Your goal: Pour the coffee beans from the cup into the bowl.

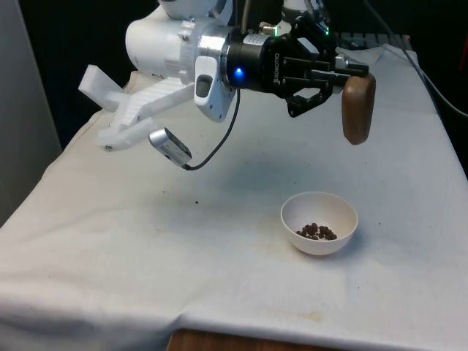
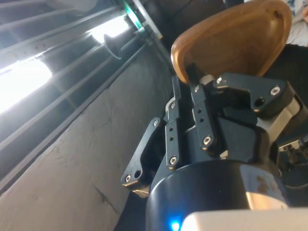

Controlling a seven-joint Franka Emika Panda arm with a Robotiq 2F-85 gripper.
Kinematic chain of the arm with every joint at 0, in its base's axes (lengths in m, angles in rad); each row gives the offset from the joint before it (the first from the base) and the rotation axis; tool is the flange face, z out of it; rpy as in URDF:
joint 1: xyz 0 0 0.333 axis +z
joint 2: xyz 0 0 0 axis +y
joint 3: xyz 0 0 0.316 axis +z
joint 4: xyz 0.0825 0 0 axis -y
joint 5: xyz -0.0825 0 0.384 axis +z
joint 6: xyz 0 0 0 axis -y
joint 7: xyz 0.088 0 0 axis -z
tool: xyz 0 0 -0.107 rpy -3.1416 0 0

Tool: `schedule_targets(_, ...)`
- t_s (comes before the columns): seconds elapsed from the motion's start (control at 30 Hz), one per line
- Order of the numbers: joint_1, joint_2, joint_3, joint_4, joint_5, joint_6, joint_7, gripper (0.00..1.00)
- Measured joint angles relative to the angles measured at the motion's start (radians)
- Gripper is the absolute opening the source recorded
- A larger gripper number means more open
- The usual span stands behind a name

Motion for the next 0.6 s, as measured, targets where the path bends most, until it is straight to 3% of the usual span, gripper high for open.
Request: schedule_targets(0.6, -0.001, 0.01, -0.021, -0.018, 0.091, -0.09, 0.0, 0.0)
